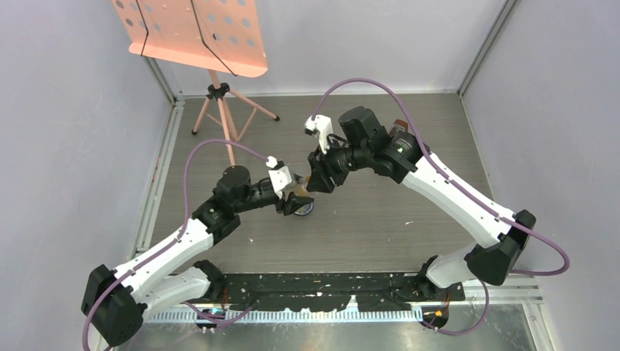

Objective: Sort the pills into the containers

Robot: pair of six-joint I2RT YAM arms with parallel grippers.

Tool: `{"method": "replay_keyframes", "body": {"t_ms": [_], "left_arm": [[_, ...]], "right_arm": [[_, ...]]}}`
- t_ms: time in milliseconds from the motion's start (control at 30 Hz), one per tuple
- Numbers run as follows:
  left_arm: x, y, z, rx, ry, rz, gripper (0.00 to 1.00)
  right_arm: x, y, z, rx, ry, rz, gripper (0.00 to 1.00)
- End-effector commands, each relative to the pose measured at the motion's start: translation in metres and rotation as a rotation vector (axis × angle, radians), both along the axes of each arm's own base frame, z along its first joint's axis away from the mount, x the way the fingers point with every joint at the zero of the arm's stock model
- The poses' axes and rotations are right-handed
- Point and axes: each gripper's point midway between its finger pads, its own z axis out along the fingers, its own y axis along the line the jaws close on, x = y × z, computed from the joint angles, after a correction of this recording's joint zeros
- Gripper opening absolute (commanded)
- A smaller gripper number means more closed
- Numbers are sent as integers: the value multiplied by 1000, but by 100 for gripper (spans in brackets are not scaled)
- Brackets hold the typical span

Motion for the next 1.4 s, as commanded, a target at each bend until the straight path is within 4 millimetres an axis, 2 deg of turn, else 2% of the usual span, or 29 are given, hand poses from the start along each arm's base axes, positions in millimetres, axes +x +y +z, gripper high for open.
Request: {"method": "replay_keyframes", "body": {"t_ms": [0,133,233,367,433,467,500,533,600,633,667,700,800,933,1000,1100,1267,1367], "left_arm": [[47,5,60,-154,-213,198,0],[59,6,64,-178,-226,251,0],[67,7,63,-171,-226,286,0],[70,9,59,-156,-218,305,0],[71,9,55,-144,-211,307,0],[70,9,53,-134,-208,301,0],[69,8,49,-123,-205,292,0],[67,8,45,-106,-198,279,0],[60,6,40,-92,-187,240,0],[57,5,38,-86,-180,216,0],[54,5,37,-83,-175,198,0],[51,5,36,-85,-167,179,0],[41,4,36,-89,-151,116,0],[30,2,37,-79,-132,36,0],[24,1,39,-81,-129,-1,0],[15,0,39,-69,-137,-61,0],[6,-2,34,-20,-115,-146,0],[2,-4,35,-13,-104,-173,0]], "right_arm": [[1,28,28,113,258,-218,26],[16,39,27,122,367,-365,21],[31,40,18,106,426,-507,16],[39,42,15,114,499,-614,17],[43,39,19,128,493,-655,32],[45,38,22,138,479,-663,52],[46,35,29,153,448,-647,63],[45,39,40,193,420,-598,79],[42,34,69,276,323,-510,95],[47,28,71,283,287,-500,97],[45,26,82,318,267,-467,99],[52,18,83,321,246,-461,99],[48,3,90,330,214,-356,99],[24,-9,89,276,28,-115,99],[14,-14,80,243,-31,-21,97],[0,-21,73,227,-149,104,88],[9,-23,72,178,-356,175,82],[10,-17,65,149,-384,211,81]]}}
